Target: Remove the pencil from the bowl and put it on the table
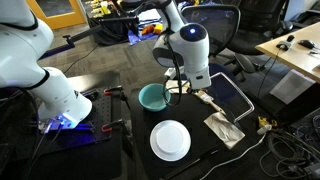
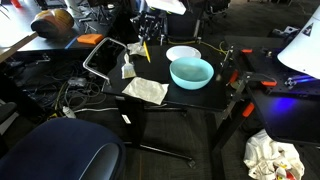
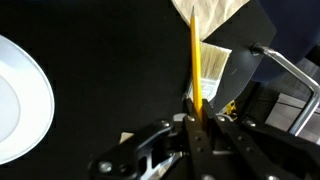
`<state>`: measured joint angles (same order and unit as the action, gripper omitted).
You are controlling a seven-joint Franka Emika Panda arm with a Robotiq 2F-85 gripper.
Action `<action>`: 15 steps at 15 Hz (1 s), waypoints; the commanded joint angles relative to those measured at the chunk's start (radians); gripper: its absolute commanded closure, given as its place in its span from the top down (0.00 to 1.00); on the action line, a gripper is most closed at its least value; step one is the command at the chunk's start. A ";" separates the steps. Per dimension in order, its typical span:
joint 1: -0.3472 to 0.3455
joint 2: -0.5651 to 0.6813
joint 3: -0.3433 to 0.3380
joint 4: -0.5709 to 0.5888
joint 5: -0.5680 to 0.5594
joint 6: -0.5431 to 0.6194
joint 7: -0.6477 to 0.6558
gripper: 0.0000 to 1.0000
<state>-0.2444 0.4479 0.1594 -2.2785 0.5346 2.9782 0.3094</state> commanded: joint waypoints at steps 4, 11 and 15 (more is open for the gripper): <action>0.062 0.155 -0.095 0.136 0.004 -0.015 0.083 0.02; 0.106 0.245 -0.128 0.201 -0.002 -0.021 0.118 0.35; 0.125 0.224 -0.133 0.176 0.001 -0.002 0.123 0.64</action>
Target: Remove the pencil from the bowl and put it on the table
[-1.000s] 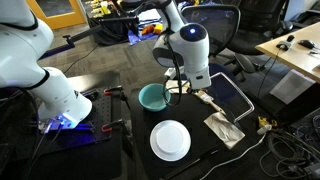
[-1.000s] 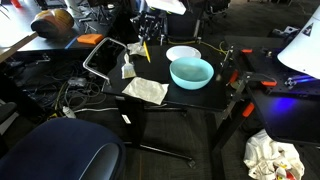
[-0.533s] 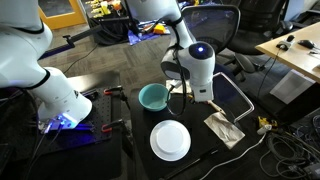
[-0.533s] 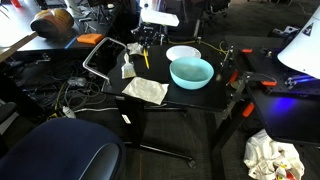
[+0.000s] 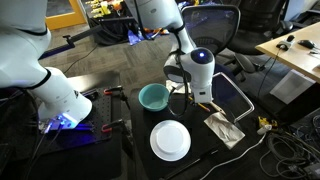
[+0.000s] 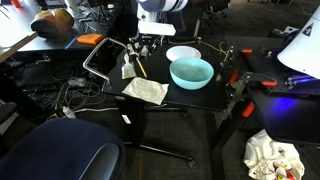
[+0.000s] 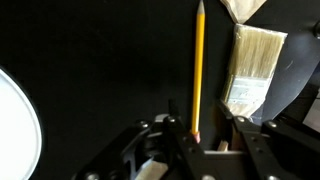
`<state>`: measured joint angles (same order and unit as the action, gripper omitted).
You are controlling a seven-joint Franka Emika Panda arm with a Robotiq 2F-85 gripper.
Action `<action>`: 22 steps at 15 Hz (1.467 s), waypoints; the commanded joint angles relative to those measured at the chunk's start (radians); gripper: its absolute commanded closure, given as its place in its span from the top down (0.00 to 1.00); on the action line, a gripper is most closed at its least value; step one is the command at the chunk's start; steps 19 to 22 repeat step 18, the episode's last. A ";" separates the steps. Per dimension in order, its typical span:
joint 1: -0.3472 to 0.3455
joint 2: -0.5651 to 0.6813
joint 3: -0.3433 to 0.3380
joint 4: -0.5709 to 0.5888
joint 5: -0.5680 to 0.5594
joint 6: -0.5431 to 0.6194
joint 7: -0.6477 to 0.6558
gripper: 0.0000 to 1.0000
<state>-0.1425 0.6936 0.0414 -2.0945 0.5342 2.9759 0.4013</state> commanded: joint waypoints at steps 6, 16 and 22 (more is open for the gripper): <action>0.035 -0.112 0.004 -0.092 0.004 0.039 0.004 1.00; 0.052 -0.189 0.007 -0.154 -0.005 0.009 0.001 1.00; 0.051 -0.195 0.008 -0.160 -0.004 0.010 0.000 1.00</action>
